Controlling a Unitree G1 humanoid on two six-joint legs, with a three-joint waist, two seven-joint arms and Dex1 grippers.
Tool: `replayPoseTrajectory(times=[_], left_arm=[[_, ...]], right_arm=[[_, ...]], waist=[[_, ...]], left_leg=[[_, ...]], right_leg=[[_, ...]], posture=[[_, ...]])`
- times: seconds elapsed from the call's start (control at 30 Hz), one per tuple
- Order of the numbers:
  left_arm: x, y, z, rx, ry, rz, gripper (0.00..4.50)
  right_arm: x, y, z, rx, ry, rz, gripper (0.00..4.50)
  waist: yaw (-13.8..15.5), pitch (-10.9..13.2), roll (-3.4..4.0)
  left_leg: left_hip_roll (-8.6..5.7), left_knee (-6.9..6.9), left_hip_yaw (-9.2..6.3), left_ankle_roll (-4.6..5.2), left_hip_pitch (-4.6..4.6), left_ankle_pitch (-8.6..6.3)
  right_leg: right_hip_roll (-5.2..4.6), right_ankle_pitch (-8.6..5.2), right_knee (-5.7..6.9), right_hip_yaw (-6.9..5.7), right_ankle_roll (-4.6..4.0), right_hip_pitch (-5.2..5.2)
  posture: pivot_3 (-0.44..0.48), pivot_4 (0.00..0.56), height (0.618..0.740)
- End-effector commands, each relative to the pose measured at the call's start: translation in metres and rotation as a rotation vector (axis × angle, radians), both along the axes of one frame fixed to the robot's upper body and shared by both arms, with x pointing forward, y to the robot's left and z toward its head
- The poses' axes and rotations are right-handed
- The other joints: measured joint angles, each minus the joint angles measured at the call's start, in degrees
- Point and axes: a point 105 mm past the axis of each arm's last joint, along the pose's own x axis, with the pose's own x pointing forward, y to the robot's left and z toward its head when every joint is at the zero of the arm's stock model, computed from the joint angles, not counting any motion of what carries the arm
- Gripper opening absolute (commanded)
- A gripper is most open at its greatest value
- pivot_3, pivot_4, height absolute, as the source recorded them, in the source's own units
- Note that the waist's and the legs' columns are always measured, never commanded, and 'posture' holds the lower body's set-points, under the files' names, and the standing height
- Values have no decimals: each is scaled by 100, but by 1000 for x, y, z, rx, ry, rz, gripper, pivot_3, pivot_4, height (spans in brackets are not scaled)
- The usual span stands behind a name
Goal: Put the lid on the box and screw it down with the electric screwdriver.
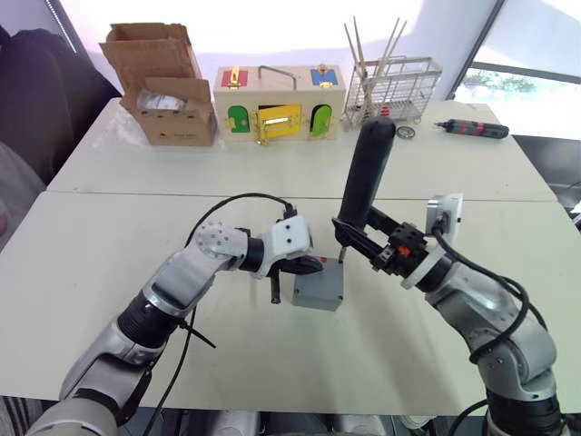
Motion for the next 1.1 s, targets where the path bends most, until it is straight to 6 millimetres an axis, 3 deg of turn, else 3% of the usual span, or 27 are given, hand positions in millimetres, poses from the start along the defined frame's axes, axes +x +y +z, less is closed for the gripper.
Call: replayPoseTrajectory(times=[0.03,0.2,0.47,0.63,1.1], left_arm=[[0,7,-26,72,74,34,0],[-1,7,-26,72,75,34,0],[-1,7,-26,72,75,36,0],[-1,7,-26,74,74,36,0],[-3,6,-27,76,76,31,0]], right_arm=[[-14,16,-14,4,72,98,1827],[-19,17,-29,-20,113,119,1827],[-18,14,-67,-95,186,106,1827],[-13,13,-76,-109,190,93,1827],[-8,9,-98,-137,258,65,1827]], waist=[[-2,0,0],[-3,-1,-1],[-19,-10,-12],[-21,-16,-23],[-12,-62,-62]], left_leg=[[0,0,0,0,0,0],[0,5,-2,-6,1,4],[2,6,-7,-7,25,5],[6,-2,-7,-6,98,3],[10,-2,-8,-6,102,2]], right_leg=[[1,0,0,0,0,0],[6,1,6,-1,1,1],[17,0,11,-2,1,23],[13,-9,4,-2,-15,69],[5,-12,6,1,-27,73]], posture=[[0,150,735],[0,150,735],[0,150,735],[0,150,735],[0,150,735]])
